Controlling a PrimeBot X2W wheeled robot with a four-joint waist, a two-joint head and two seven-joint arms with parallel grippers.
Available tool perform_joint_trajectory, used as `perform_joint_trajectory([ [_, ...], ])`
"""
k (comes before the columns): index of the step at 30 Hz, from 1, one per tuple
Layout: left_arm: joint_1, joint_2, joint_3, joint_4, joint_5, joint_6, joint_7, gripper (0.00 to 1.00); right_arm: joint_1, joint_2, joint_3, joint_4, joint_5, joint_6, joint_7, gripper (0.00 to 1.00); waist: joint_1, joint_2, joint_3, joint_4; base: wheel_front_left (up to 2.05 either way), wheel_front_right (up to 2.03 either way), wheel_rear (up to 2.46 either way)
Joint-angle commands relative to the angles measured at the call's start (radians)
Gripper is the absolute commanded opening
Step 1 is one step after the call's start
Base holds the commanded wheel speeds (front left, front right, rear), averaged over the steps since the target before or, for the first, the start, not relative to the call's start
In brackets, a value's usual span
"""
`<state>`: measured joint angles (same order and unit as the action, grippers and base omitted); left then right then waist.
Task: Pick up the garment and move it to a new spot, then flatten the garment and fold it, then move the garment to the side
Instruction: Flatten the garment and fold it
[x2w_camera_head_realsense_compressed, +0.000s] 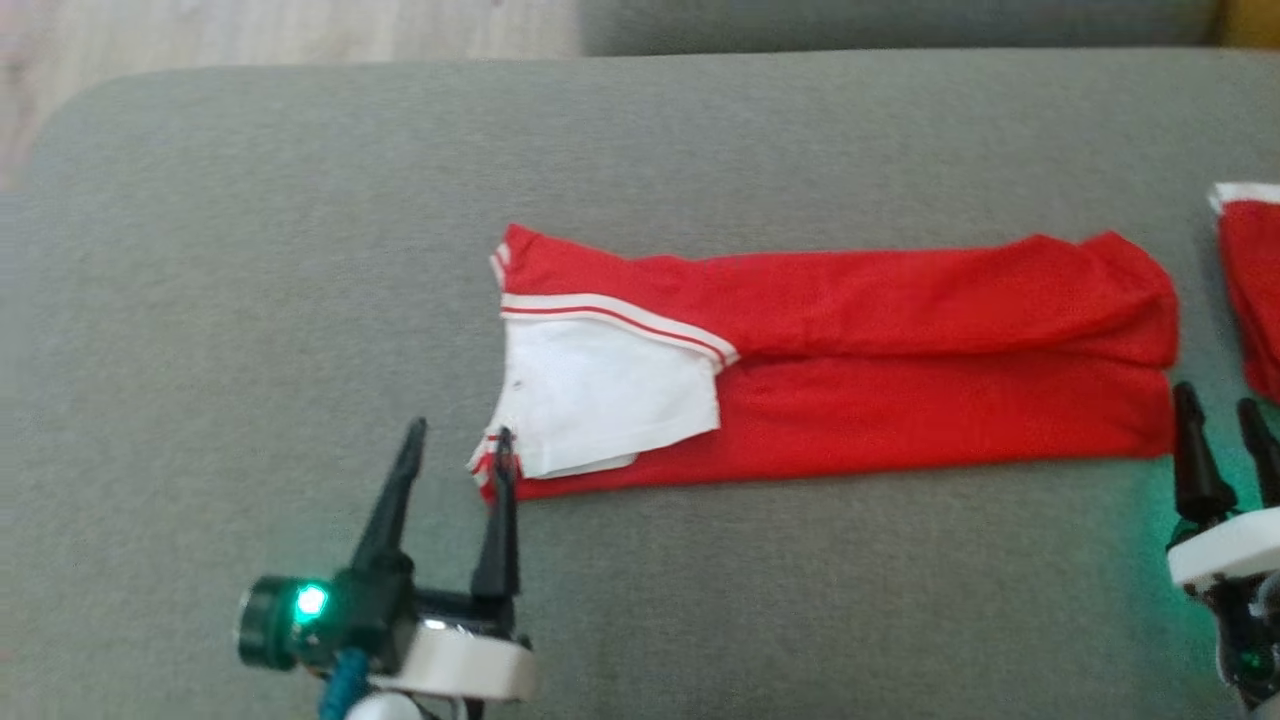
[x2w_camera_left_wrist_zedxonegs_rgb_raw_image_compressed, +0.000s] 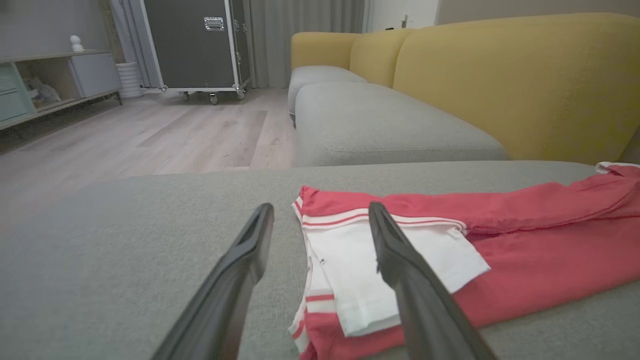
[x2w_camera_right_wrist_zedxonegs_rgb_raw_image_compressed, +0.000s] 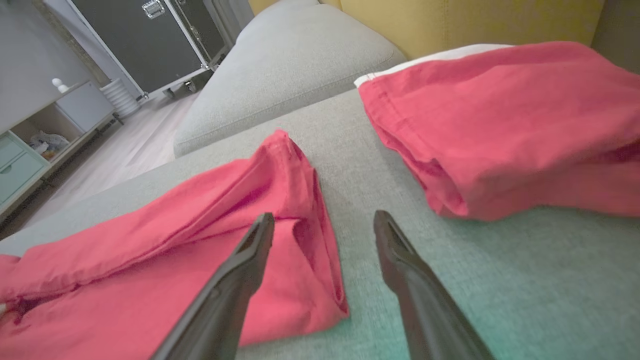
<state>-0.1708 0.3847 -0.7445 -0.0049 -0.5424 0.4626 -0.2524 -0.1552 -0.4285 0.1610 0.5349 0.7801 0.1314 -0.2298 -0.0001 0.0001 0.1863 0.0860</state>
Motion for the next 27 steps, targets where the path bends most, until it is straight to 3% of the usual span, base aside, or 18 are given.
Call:
perform_joint_trajectory([
  [1, -0.006, -0.006, 0.051, -0.031, 0.032, -0.003, -0.009, 1.00, -0.026, -0.016, -0.009, -0.010, -0.012, -0.001, 0.007, 1.00, 0.0001, -0.0001, -0.016, 0.034, 0.00, 0.00, 0.00],
  [6, 0.052, -0.092, 0.091, -0.032, 0.133, -0.047, -0.009, 1.00, -0.108, 0.014, -0.098, 0.100, -0.067, -0.001, 0.069, 1.00, 0.0001, -0.0001, -0.025, 0.091, 0.00, 0.00, 0.00],
  [13, 0.092, -0.162, 0.144, -0.019, 0.214, -0.111, -0.009, 1.00, -0.209, 0.067, -0.185, 0.324, -0.169, -0.001, 0.162, 0.99, 0.0001, -0.0001, -0.024, 0.135, 0.00, 0.00, 0.00],
  [16, 0.104, -0.181, 0.172, -0.015, 0.239, -0.130, -0.009, 1.00, -0.221, 0.099, -0.207, 0.387, -0.197, -0.001, 0.190, 0.50, 0.0001, -0.0001, -0.021, 0.139, 0.00, 0.00, 0.00],
  [17, 0.108, -0.186, 0.183, -0.015, 0.246, -0.135, -0.009, 1.00, -0.222, 0.107, -0.214, 0.398, -0.203, -0.001, 0.191, 0.38, 0.0001, -0.0001, -0.019, 0.138, 0.00, 0.00, 0.00],
  [18, 0.113, -0.191, 0.193, -0.015, 0.252, -0.141, -0.009, 1.00, -0.223, 0.113, -0.219, 0.403, -0.207, -0.001, 0.189, 0.12, 0.0001, -0.0001, -0.018, 0.137, 0.00, 0.00, 0.00],
  [19, 0.117, -0.196, 0.203, -0.014, 0.257, -0.146, -0.009, 1.00, -0.223, 0.121, -0.224, 0.404, -0.207, -0.001, 0.184, 0.00, 0.0001, -0.0001, -0.017, 0.134, 0.00, 0.00, 0.00],
  [22, 0.128, -0.209, 0.227, -0.010, 0.274, -0.165, -0.009, 1.00, -0.221, 0.125, -0.234, 0.385, -0.214, -0.001, 0.151, 0.00, 0.0001, -0.0001, -0.019, 0.120, 0.00, 0.00, 0.00],
  [27, 0.142, -0.228, 0.258, -0.002, 0.297, -0.198, -0.009, 1.00, -0.216, 0.078, -0.247, 0.350, -0.244, -0.001, 0.122, 0.00, 0.0001, -0.0001, -0.034, 0.091, 0.00, 0.00, 0.00],
])
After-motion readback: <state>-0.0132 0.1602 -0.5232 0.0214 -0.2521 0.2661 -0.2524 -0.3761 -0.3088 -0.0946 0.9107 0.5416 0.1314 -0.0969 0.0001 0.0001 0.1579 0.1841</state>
